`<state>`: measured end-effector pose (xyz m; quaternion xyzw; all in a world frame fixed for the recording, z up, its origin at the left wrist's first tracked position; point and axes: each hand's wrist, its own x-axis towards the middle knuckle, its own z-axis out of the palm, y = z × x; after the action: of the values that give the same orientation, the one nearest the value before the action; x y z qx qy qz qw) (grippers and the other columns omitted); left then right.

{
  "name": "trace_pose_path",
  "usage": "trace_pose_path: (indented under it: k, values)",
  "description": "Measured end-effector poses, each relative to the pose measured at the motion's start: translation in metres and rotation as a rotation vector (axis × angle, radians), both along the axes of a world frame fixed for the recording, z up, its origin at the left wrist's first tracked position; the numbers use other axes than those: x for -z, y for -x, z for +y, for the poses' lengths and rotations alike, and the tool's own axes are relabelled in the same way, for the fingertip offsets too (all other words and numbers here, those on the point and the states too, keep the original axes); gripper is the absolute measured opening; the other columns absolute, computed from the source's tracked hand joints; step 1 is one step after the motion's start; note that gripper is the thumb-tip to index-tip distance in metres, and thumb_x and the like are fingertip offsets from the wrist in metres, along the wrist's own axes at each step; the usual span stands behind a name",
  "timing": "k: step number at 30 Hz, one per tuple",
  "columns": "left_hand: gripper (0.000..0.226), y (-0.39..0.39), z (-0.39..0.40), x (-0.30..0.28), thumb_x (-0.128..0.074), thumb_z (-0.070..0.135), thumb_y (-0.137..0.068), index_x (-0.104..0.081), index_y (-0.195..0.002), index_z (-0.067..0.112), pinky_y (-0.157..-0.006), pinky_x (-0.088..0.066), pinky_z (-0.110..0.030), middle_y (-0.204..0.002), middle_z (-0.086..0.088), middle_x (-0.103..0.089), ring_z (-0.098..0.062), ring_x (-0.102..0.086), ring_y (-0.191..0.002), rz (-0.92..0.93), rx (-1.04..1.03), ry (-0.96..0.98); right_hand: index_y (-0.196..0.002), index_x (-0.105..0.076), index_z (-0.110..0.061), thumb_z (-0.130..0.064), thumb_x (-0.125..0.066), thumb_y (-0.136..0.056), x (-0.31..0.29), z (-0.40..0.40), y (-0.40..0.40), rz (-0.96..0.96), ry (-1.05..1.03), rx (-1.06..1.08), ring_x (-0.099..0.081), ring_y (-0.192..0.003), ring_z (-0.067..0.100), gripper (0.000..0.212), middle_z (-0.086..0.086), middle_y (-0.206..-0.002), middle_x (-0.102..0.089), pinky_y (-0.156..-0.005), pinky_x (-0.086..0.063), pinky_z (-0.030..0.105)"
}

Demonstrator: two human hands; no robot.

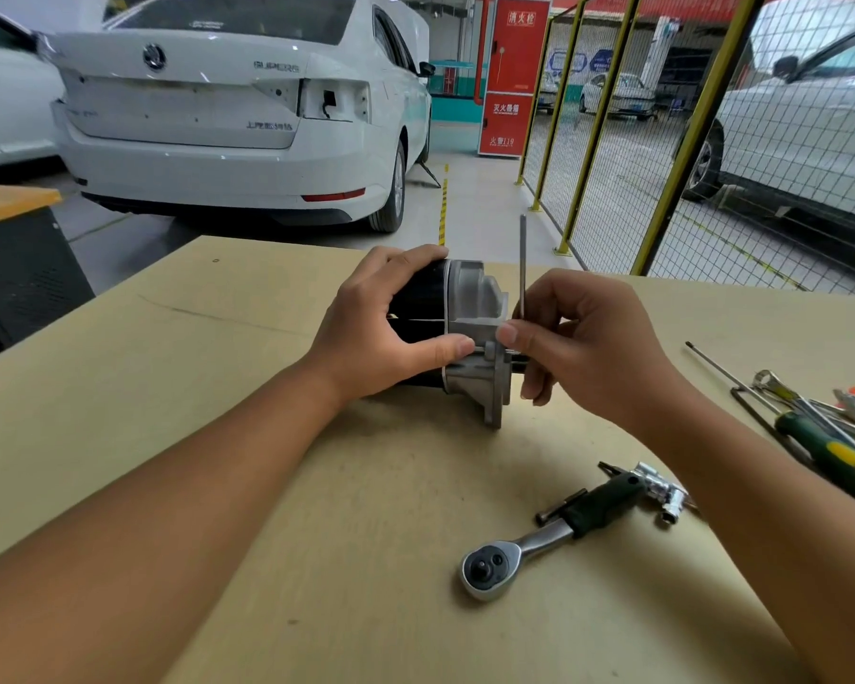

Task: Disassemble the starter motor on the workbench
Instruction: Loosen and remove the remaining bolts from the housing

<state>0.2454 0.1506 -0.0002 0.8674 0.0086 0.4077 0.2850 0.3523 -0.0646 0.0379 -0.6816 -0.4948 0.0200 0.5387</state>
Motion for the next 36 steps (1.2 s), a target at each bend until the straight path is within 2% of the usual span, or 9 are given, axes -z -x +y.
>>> trace_pose_path:
  k: [4, 9, 11, 14, 18, 20, 30, 33, 36]
  values:
    - [0.089, 0.0, 0.001, 0.0, -0.082, 0.063, -0.068, -0.055, -0.144, 0.027, -0.097, -0.055, -0.033, -0.125, 0.004, -0.056, -0.011, -0.059, -0.115, 0.009, 0.004, 0.0, -0.079, -0.06, 0.001, 0.0, -0.076, -0.086, -0.001, -0.003, -0.002, -0.175, 0.027, -0.036, -0.071, -0.053, 0.02, 0.017, 0.015, -0.063, -0.064, -0.048, -0.058, 0.04]
    - [0.088, 0.0, 0.001, 0.0, -0.083, 0.062, -0.067, -0.056, -0.144, 0.028, -0.097, -0.054, -0.034, -0.124, 0.004, -0.057, -0.011, -0.059, -0.114, 0.008, 0.006, -0.001, -0.07, -0.064, -0.004, 0.003, -0.081, -0.077, -0.008, -0.009, -0.005, -0.79, 0.173, -0.104, -0.055, -0.062, 0.018, 0.02, 0.002, -0.074, -0.058, -0.053, -0.047, 0.034]
    - [0.089, 0.0, 0.001, -0.001, -0.083, 0.062, -0.068, -0.056, -0.144, 0.027, -0.098, -0.054, -0.035, -0.125, 0.004, -0.057, -0.012, -0.059, -0.115, 0.009, 0.005, -0.006, -0.07, -0.064, -0.009, -0.001, -0.08, -0.08, -0.007, -0.01, -0.004, -0.856, 0.194, -0.117, -0.051, -0.063, 0.015, 0.021, -0.001, -0.077, -0.054, -0.054, -0.045, 0.032]
    - [0.089, 0.0, 0.001, -0.001, -0.083, 0.062, -0.067, -0.056, -0.144, 0.024, -0.098, -0.053, -0.037, -0.124, 0.002, -0.057, -0.014, -0.06, -0.115, 0.006, 0.008, -0.004, -0.075, -0.068, -0.002, -0.009, -0.081, -0.083, -0.003, -0.012, -0.005, -0.705, 0.141, -0.024, -0.061, -0.063, 0.021, 0.017, 0.004, -0.076, -0.064, -0.056, -0.053, 0.039]
    - [0.09, 0.0, 0.0, -0.001, -0.083, 0.063, -0.067, -0.056, -0.143, 0.025, -0.098, -0.054, -0.039, -0.124, 0.002, -0.057, -0.013, -0.059, -0.115, 0.007, 0.012, 0.013, -0.086, -0.063, 0.006, -0.006, -0.075, -0.085, -0.003, -0.011, -0.008, 0.036, 0.025, -0.022, -0.075, -0.063, 0.027, 0.017, 0.015, -0.068, -0.072, -0.06, -0.063, 0.039]
    - [0.089, 0.0, 0.0, -0.001, -0.083, 0.063, -0.066, -0.056, -0.143, 0.027, -0.097, -0.054, -0.04, -0.125, 0.003, -0.057, -0.013, -0.06, -0.115, 0.01, 0.01, 0.013, -0.086, -0.061, 0.008, -0.01, -0.075, -0.085, 0.0, -0.008, -0.006, 0.157, 0.034, -0.021, -0.073, -0.058, 0.035, 0.023, 0.021, -0.067, -0.07, -0.054, -0.062, 0.044]
    - [0.089, 0.0, -0.001, -0.002, -0.083, 0.062, -0.067, -0.057, -0.143, 0.024, -0.098, -0.054, -0.039, -0.124, 0.001, -0.058, -0.013, -0.06, -0.115, 0.004, 0.007, 0.008, -0.082, -0.053, 0.008, -0.001, -0.071, -0.09, -0.001, -0.001, -0.006, 0.095, 0.066, -0.059, -0.067, -0.048, 0.038, 0.022, 0.028, -0.068, -0.062, -0.04, -0.054, 0.04]
    - [0.089, 0.001, -0.001, -0.002, -0.082, 0.062, -0.066, -0.057, -0.144, 0.025, -0.099, -0.053, -0.036, -0.124, 0.003, -0.058, -0.01, -0.059, -0.115, 0.007, 0.001, 0.012, -0.079, -0.055, 0.007, 0.001, -0.072, -0.089, -0.005, -0.005, -0.009, -0.035, 0.135, -0.105, -0.071, -0.053, 0.03, 0.02, 0.019, -0.062, -0.064, -0.045, -0.058, 0.044]
    - [0.089, 0.0, -0.001, -0.002, -0.083, 0.062, -0.066, -0.057, -0.143, 0.026, -0.099, -0.053, -0.036, -0.123, 0.004, -0.057, -0.009, -0.059, -0.114, 0.006, 0.005, 0.017, -0.074, -0.061, -0.004, 0.002, -0.074, -0.087, -0.011, -0.009, -0.009, -0.377, 0.206, -0.127, -0.071, -0.055, 0.013, 0.019, 0.006, -0.06, -0.066, -0.05, -0.059, 0.037]
